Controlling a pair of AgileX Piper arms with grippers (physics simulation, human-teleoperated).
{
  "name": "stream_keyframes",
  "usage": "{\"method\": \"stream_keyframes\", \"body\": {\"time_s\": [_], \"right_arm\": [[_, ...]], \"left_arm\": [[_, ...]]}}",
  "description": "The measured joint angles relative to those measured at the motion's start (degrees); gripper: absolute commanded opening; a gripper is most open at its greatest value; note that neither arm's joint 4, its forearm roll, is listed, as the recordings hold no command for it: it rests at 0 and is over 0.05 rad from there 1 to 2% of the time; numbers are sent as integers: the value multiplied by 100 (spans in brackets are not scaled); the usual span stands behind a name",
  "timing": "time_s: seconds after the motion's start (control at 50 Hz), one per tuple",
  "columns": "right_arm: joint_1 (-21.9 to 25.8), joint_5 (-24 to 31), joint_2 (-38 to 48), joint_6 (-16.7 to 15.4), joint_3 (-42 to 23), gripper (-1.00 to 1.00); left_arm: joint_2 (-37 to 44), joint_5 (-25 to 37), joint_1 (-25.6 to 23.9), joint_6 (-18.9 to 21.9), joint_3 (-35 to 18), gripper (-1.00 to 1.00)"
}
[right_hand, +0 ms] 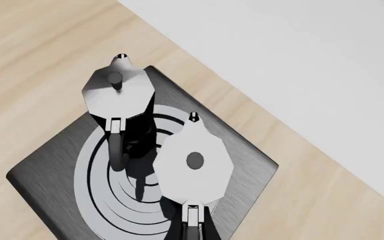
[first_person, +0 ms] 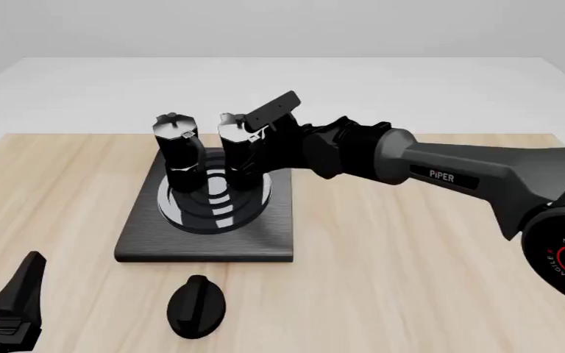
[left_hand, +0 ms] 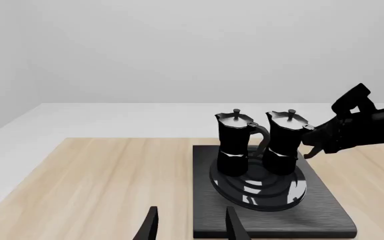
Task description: Put both moka pots on the stove.
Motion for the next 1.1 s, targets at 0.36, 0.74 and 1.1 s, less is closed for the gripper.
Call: {"method": "stream_keyframes", "body": {"time_s": [0.36, 0.74, 1.1], "right_arm": [[145, -67, -74, 6, 114, 100], [233, -67, -178, -32, 196, 100], [260, 493, -721, -406, 65, 100]], "left_arm": [[0, 0, 0, 0, 0, 100], [-1, 0, 0, 0, 0, 100], [-1, 0, 0, 0, 0, 100]]}}
